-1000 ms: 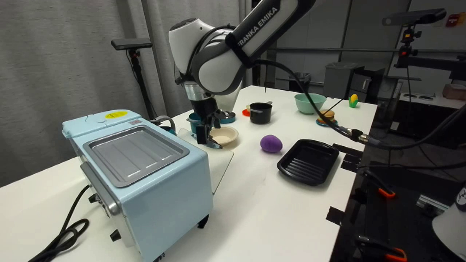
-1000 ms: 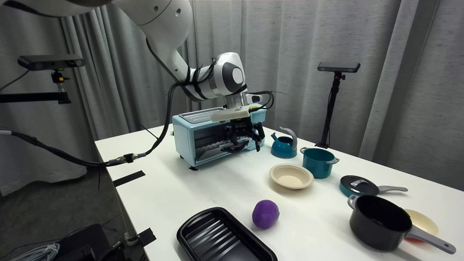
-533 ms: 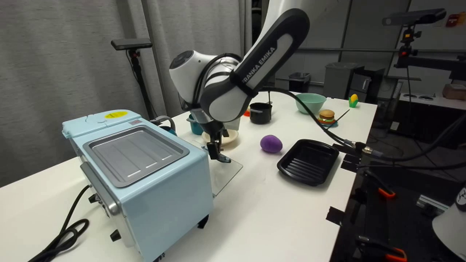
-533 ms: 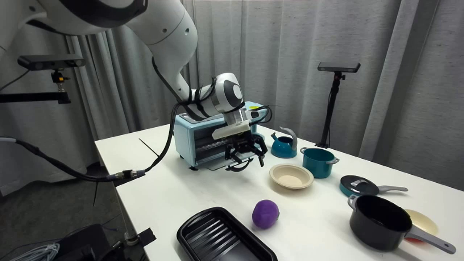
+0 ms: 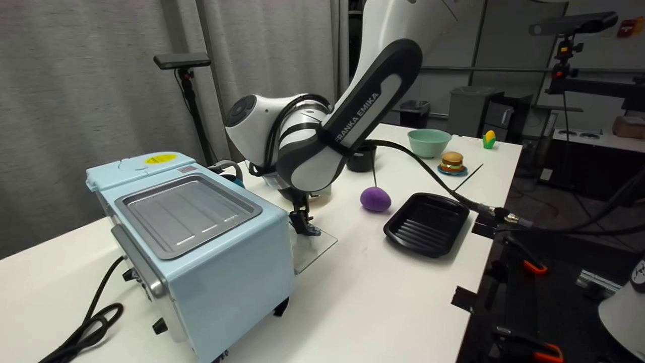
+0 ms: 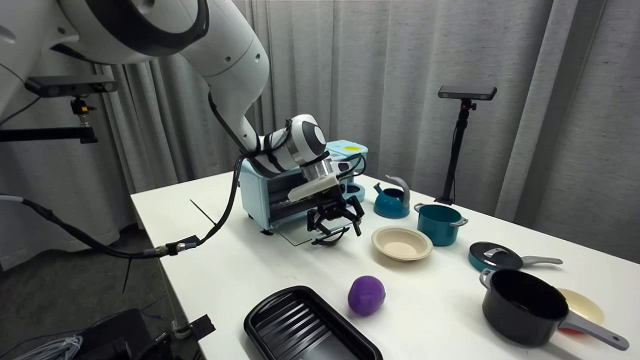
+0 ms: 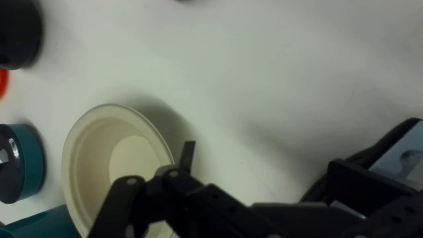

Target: Open the oven

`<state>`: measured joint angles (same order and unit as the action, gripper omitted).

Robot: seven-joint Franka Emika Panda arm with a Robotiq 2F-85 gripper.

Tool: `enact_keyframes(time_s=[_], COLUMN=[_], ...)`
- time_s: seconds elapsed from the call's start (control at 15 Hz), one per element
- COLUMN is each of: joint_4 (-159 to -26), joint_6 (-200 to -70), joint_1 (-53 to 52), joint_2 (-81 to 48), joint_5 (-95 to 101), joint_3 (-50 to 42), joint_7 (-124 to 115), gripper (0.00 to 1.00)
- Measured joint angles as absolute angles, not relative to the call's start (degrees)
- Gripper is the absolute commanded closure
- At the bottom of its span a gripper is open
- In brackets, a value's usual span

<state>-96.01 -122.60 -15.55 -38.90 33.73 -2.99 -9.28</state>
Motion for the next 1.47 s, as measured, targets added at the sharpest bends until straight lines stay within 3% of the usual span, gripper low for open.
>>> enact_keyframes(time_s=[1.47], joint_4=[-96.34], joint_6=[-124.51], joint_1=[-14.67], joint_2=[-28.45], joint_5=[24.18], joint_3=[1.13], joint_7=[-8.99], gripper=[0.00])
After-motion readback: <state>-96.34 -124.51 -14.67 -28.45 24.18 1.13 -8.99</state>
